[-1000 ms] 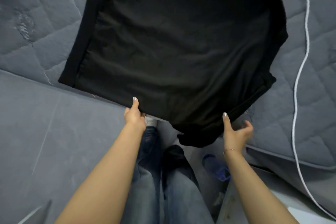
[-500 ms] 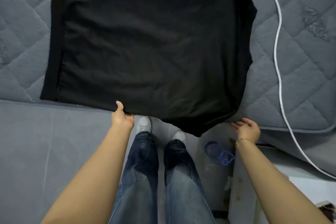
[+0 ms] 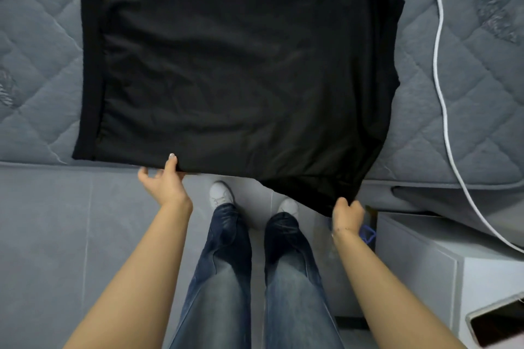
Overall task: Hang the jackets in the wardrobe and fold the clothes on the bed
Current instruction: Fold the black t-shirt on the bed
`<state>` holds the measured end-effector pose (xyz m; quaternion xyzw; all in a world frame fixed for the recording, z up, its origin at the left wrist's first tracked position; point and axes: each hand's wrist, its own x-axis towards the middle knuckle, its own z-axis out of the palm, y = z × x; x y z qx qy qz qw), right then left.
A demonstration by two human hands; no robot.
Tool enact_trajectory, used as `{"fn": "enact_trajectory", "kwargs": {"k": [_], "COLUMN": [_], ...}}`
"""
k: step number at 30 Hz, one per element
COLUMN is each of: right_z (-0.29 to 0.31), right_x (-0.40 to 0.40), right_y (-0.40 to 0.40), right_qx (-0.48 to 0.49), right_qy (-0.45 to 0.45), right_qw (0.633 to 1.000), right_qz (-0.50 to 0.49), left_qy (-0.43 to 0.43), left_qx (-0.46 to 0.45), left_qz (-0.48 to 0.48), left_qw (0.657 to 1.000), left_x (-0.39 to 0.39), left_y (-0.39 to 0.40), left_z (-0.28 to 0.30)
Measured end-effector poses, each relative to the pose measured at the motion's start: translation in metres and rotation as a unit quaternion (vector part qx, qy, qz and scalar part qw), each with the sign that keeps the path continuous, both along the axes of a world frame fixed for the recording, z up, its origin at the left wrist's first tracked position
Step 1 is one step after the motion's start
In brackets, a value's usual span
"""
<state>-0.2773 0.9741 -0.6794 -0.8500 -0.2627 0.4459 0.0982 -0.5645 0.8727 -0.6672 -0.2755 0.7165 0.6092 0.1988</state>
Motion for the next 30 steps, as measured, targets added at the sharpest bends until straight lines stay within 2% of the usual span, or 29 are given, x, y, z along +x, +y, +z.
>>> {"fn": "enact_trajectory", "kwargs": {"k": [4,8,11,15,17,18,20,22,23,25,26,28,30], "right_z": [0.044,0.09,0.12,0.129,0.118,0.109,0.087,0.064,0.055,0.043,0.039,0.033,0.026], "right_x": [0.005,-0.024,-0.059,-0.112,-0.135,-0.144,-0.156,-0.156,-0.15,-0.128,-0.114,-0.085,-0.063], "right_y": [0.018,0.07,0.121,0.199,0.232,0.245,0.26,0.265,0.264,0.257,0.251,0.241,0.235], "right_qx": [0.109,0.153,0.164,0.198,0.187,0.167,0.105,0.064,0.068,0.127,0.168,0.226,0.237], "right_qy": [0.093,0.193,0.239,0.236,0.262,0.288,0.317,0.277,0.224,0.077,0.02,-0.032,-0.041], "right_qw": [0.986,0.955,0.946,0.948,0.945,0.942,0.942,0.956,0.967,0.978,0.974,0.962,0.955], "right_qz": [-0.086,-0.165,-0.141,-0.082,-0.052,-0.034,0.025,0.074,0.099,0.144,0.151,0.151,0.173], "left_qy": [0.075,0.078,0.052,0.033,0.017,0.002,-0.021,0.006,0.048,0.142,0.183,0.236,0.26], "left_qx": [-0.037,-0.007,0.024,0.026,0.054,0.064,0.027,-0.069,-0.132,-0.232,-0.249,-0.244,-0.244], "left_qz": [-0.074,-0.072,-0.066,-0.057,-0.106,-0.162,-0.34,-0.511,-0.575,-0.654,-0.674,-0.701,-0.727], "left_qw": [0.994,0.994,0.996,0.997,0.993,0.985,0.94,0.857,0.806,0.706,0.671,0.627,0.586], "left_x": [-0.018,-0.051,-0.08,-0.124,-0.141,-0.147,-0.148,-0.141,-0.135,-0.121,-0.111,-0.089,-0.067], "left_y": [0.011,0.052,0.09,0.138,0.157,0.164,0.17,0.164,0.159,0.149,0.145,0.145,0.152], "left_z": [0.03,0.064,0.078,0.072,0.061,0.055,0.043,0.029,0.023,0.015,0.012,0.008,0.002]}}
